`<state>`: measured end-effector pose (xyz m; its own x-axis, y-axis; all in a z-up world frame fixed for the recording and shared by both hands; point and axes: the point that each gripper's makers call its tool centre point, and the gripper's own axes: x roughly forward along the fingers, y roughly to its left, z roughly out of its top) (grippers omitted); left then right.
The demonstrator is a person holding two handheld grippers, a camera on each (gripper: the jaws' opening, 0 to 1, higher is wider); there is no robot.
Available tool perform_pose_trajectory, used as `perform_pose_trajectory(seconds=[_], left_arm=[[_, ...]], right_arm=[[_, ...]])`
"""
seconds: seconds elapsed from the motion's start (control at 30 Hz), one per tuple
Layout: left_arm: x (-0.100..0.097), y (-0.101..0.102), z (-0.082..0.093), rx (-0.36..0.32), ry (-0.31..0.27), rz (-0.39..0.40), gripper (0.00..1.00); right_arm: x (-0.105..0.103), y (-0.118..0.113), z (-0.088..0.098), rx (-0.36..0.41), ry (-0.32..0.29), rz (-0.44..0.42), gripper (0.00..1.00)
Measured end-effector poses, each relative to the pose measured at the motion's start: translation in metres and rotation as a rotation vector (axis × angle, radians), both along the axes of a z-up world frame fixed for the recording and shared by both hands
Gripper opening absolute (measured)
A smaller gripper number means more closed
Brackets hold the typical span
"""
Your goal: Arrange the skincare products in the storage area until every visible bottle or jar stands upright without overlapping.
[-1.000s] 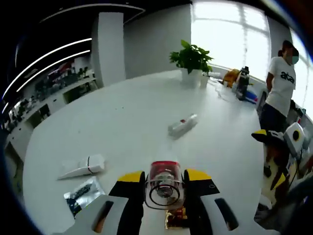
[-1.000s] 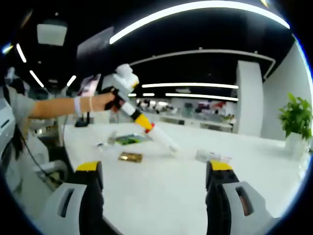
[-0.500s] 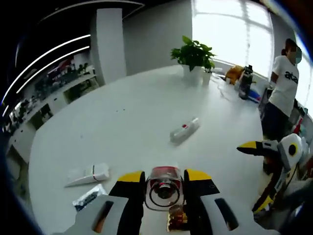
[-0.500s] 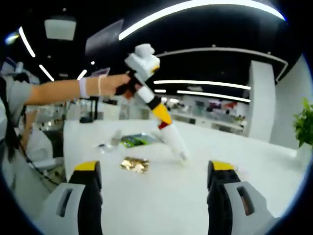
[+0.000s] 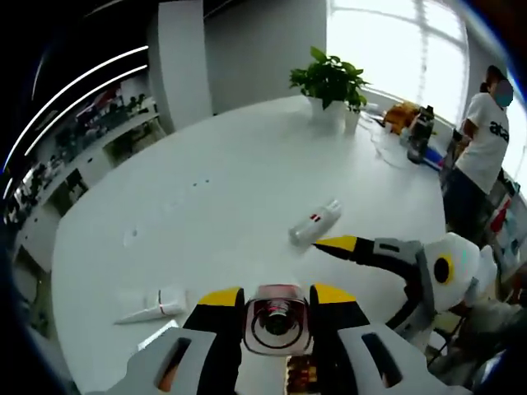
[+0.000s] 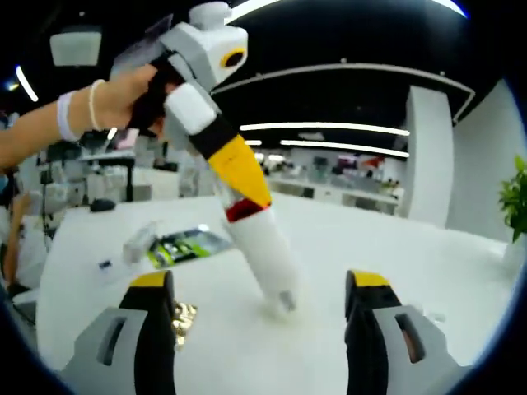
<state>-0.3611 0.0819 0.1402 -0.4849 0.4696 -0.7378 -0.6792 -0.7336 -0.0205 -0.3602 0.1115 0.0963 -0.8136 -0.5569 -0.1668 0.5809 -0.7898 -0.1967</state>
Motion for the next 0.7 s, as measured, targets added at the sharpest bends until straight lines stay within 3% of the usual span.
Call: perform_pose_trajectory(seconds=[0.07, 0.27, 0.7], left_arm=[[-0.004, 0.003, 0.001, -0.011, 0.003, 0.003, 0.31], [-0.016, 0.011, 0.006, -0.007, 0.027, 0.009, 0.31], [-0.033, 0.026, 0.013, 0.044, 0.085, 0.035, 0.31]], right_arm=[[-0.007, -0.004, 0.002, 0.041, 0.023, -0.005, 0.85], [-0.025, -0.006, 0.010, 0.037, 0.042, -0.023, 0.83], [-0.023, -0.004, 0.004, 0.022, 0.013, -0.034, 0.81]])
